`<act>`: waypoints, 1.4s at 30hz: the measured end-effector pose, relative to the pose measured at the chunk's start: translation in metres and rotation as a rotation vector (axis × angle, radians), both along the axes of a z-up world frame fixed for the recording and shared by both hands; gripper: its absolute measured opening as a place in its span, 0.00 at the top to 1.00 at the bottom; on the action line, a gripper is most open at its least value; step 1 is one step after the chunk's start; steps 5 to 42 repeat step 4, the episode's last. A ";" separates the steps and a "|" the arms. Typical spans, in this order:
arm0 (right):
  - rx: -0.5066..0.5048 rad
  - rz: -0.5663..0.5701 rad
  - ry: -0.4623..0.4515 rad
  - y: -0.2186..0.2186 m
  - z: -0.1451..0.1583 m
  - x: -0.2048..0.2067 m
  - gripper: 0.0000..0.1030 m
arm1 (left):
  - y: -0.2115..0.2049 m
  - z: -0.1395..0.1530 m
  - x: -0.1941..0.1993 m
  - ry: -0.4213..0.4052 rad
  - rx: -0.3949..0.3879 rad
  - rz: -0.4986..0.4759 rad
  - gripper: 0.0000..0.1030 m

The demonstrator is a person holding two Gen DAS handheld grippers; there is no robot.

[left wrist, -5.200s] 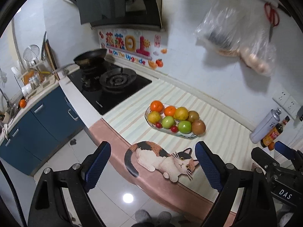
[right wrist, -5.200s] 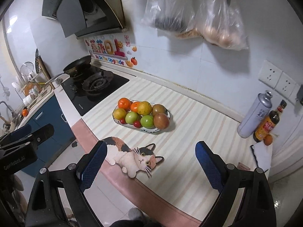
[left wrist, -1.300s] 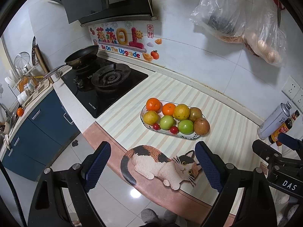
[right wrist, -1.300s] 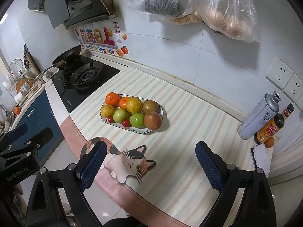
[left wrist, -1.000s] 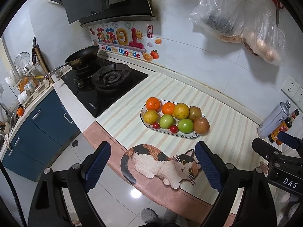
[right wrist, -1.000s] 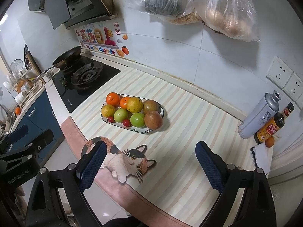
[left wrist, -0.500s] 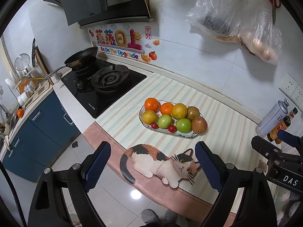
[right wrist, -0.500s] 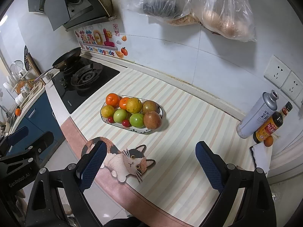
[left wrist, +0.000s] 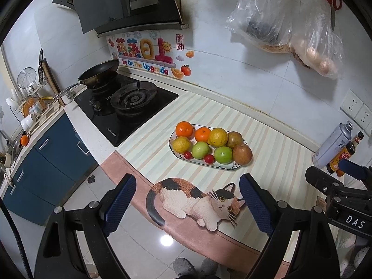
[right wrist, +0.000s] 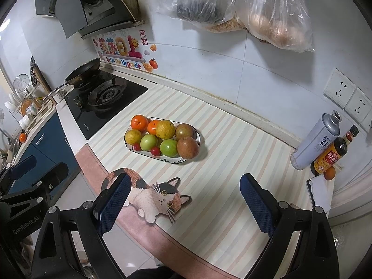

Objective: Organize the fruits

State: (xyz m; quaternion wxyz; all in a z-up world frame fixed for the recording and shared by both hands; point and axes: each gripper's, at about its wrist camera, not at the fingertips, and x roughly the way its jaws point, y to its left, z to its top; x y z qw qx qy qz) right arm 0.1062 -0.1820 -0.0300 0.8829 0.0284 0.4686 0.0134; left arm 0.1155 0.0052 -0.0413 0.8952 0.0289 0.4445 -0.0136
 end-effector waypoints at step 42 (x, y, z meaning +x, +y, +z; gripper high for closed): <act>-0.001 0.000 -0.005 0.001 0.002 -0.001 0.06 | 0.000 0.003 -0.001 -0.021 0.004 -0.003 0.12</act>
